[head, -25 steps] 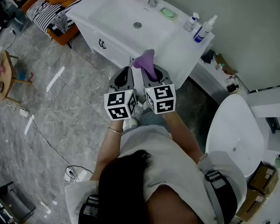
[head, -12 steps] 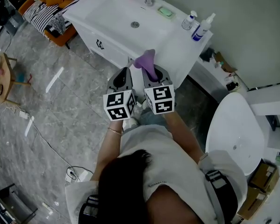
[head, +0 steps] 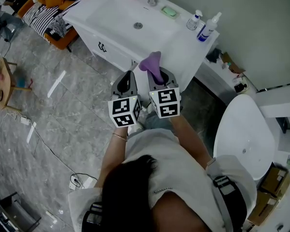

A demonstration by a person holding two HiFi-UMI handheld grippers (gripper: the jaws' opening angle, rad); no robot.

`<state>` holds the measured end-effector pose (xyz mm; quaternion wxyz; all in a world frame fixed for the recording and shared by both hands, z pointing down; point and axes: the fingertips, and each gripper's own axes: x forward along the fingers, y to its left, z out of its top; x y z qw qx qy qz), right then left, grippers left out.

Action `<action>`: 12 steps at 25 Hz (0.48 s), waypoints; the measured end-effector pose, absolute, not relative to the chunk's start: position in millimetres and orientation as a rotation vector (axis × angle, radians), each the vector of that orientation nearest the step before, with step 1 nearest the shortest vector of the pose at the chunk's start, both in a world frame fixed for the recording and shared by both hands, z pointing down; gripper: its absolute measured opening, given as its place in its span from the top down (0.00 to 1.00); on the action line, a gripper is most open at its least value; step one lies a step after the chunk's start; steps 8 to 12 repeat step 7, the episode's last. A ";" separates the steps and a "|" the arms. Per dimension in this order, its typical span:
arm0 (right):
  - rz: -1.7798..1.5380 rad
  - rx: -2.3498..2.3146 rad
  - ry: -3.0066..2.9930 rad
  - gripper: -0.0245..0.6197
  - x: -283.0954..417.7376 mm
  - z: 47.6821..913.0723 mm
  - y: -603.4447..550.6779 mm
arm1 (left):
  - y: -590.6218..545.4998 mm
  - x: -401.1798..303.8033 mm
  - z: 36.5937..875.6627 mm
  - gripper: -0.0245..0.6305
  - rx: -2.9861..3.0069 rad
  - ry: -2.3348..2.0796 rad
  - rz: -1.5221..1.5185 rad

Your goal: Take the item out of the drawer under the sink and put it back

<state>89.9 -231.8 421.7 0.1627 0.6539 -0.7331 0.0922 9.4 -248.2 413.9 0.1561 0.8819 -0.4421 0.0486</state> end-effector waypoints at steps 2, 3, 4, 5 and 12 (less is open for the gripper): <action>0.254 1.865 -2.084 0.86 90.8 422.5 -231.8 | -247.4 10.2 414.0 0.96 2.529 -1.263 0.141; 0.255 1.865 -2.084 0.86 90.5 423.0 -231.2 | -246.5 10.2 414.6 0.96 2.529 -1.259 0.145; 0.256 1.866 -2.085 0.86 89.6 423.1 -230.6 | -245.5 9.7 415.4 0.96 2.529 -1.257 0.148; 0.254 1.867 -2.088 0.86 88.3 422.8 -230.1 | -244.5 9.0 416.2 0.96 2.527 -1.256 0.152; 0.249 1.869 -2.095 0.86 85.4 422.1 -229.4 | -242.9 7.2 417.7 0.96 2.523 -1.258 0.161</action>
